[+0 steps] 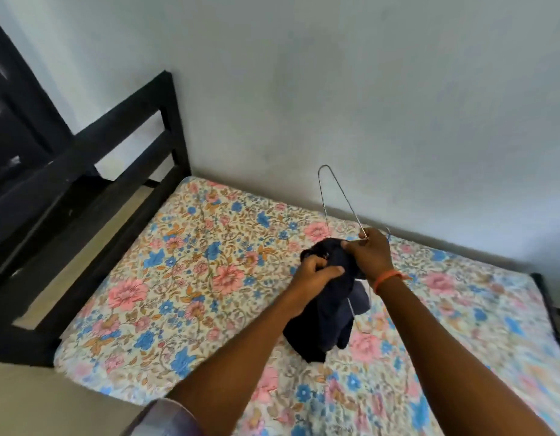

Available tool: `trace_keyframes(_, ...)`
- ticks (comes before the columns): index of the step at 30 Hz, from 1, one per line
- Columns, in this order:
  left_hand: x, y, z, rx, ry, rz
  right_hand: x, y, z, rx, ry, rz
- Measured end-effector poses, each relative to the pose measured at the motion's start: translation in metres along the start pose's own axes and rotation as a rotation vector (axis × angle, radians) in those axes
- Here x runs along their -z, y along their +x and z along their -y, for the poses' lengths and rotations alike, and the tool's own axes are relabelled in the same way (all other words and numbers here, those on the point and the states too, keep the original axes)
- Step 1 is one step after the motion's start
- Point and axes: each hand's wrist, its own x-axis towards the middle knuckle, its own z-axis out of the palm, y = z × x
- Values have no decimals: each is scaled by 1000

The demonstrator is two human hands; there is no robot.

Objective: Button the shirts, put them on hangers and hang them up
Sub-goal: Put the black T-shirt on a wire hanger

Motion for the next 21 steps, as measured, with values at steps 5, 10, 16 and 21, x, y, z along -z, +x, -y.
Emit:
trace_keyframes(5,-53,-9,-38,-320,215,-92,104,-3,23,190,172,236)
trace_keyframes(10,-96,-1,-70,-377,457,-197,202,-8,43,316,269,354)
trace_keyframes(16,-90,-16,-118,-310,948,-336,285,-7,31,327,294,339)
trace_keyframes(21,-70,-27,-153,-358,650,-103,307,-8,3,326,68,26)
